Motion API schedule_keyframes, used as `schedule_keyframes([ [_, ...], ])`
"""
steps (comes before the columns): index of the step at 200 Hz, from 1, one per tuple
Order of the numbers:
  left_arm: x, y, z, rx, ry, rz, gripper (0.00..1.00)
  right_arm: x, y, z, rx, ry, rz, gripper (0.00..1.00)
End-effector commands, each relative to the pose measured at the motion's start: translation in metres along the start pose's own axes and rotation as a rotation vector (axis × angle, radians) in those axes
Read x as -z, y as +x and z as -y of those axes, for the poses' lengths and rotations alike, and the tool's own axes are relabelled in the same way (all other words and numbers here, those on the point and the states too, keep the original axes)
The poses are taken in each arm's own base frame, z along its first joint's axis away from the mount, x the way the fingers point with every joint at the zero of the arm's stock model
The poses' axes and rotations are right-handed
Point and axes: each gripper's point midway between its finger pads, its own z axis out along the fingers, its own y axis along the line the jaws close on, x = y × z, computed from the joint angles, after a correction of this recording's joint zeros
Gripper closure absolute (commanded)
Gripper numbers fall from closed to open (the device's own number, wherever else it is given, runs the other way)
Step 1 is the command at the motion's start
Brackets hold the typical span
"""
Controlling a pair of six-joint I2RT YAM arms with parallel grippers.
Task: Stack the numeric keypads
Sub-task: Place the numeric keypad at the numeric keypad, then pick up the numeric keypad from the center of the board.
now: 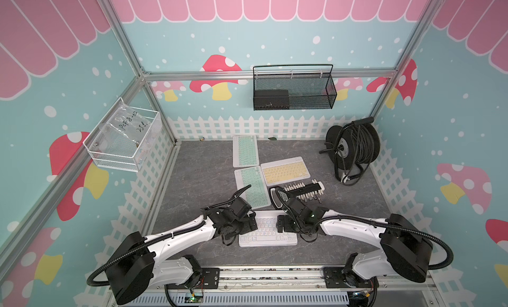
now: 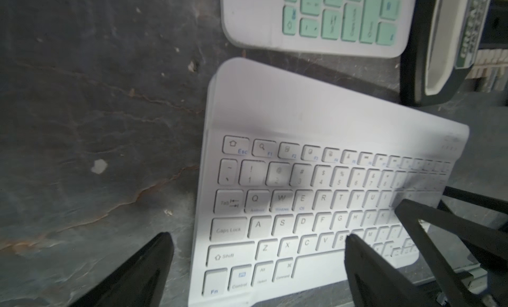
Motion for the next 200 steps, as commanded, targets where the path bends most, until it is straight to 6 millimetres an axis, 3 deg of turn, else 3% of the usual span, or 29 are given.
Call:
schedule_keyframes([
  [1,0.022,-0.019,-0.005,-0.006,-0.027,0.077,0.00,0.021,-0.025,0.000,-0.024,0.020,0.095,0.00],
  [47,0.048,-0.061,-0.018,0.080,0.035,0.141,0.00,0.054,-0.078,0.000,-0.034,0.020,0.250,0.00],
  [83,0.058,-0.107,-0.022,0.124,0.076,0.180,0.00,0.058,-0.125,-0.018,0.039,0.030,0.298,0.00],
  [117,0.052,-0.149,-0.007,0.116,0.116,0.188,0.00,0.038,-0.167,-0.055,0.117,0.016,0.292,0.00],
  [143,0.039,-0.173,-0.001,0.106,0.119,0.172,0.00,0.010,-0.184,-0.085,0.143,-0.029,0.246,0.00],
  [165,0.031,-0.189,0.000,0.116,0.155,0.169,0.00,-0.009,-0.188,-0.102,0.151,-0.065,0.216,0.01],
  [169,0.029,-0.191,0.000,0.121,0.164,0.166,0.00,-0.022,-0.185,-0.101,0.153,-0.056,0.191,0.00],
  [200,0.021,-0.205,-0.010,0.164,0.217,0.144,0.00,-0.056,-0.180,-0.106,0.157,-0.045,0.130,0.00],
])
